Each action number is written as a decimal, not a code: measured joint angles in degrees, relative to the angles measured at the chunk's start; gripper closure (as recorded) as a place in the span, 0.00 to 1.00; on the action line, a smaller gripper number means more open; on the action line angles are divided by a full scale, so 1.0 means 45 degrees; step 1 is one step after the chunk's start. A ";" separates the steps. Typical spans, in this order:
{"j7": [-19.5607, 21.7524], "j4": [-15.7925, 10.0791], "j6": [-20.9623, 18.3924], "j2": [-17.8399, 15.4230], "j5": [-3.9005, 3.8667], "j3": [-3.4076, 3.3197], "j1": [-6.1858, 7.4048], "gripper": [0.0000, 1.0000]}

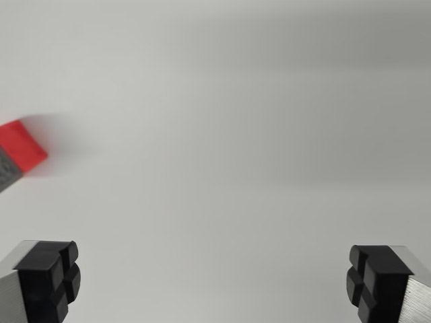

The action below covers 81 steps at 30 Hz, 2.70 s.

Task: Destack cube

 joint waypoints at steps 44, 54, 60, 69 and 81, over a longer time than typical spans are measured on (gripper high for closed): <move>-0.0823 -0.1538 0.2162 0.0442 -0.0213 0.1007 0.1451 0.00; -0.1023 -0.1707 0.2746 0.0817 -0.0342 0.1297 0.1908 0.00; -0.1129 -0.1752 0.3107 0.1093 -0.0439 0.1484 0.2203 0.00; -0.1311 -0.1767 0.3676 0.1616 -0.0657 0.1746 0.2709 0.00; -0.1490 -0.1553 0.4301 0.2428 -0.0973 0.2039 0.3390 0.00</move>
